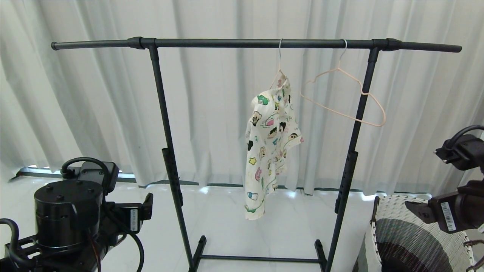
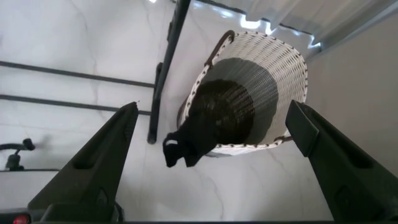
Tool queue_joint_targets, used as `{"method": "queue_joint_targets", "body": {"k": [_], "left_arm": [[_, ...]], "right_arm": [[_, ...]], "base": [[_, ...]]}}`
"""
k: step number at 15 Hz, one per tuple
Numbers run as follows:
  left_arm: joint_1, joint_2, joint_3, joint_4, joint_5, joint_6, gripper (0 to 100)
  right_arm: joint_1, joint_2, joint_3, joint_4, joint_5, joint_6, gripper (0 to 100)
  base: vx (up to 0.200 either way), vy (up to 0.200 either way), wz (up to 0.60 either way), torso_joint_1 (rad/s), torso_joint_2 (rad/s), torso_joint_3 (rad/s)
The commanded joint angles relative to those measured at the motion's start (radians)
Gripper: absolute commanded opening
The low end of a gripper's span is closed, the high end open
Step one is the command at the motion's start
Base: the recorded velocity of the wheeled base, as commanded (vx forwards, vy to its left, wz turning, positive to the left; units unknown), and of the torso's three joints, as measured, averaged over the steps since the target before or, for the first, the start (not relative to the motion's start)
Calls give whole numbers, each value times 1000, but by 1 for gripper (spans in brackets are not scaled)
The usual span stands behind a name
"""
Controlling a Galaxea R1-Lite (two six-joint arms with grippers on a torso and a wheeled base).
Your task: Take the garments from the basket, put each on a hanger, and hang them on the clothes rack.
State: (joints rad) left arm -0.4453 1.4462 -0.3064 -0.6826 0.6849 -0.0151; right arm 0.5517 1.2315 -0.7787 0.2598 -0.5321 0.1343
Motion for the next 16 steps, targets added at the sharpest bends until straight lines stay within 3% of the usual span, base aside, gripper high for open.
{"method": "queue_joint_targets", "body": {"k": [1,6,11,16], "left_arm": [[0,2,10,0,1,0,100],[-3,-6,41,0,-1,0,100],[-3,-1,36,0,-1,1,100],[-1,22,33,0,-1,1,100]], "right_arm": [[-1,-18,68,-31,0,-5,100],[-1,-37,99,-28,-2,-12,100],[-1,-35,116,-22,-2,-12,100],[-1,22,122,-37,0,-10,100]], "base": [[0,0,0,0,0,0],[0,0,0,0,0,0],[-200,-200,0,1,2,3],[0,0,0,0,0,0]]}}
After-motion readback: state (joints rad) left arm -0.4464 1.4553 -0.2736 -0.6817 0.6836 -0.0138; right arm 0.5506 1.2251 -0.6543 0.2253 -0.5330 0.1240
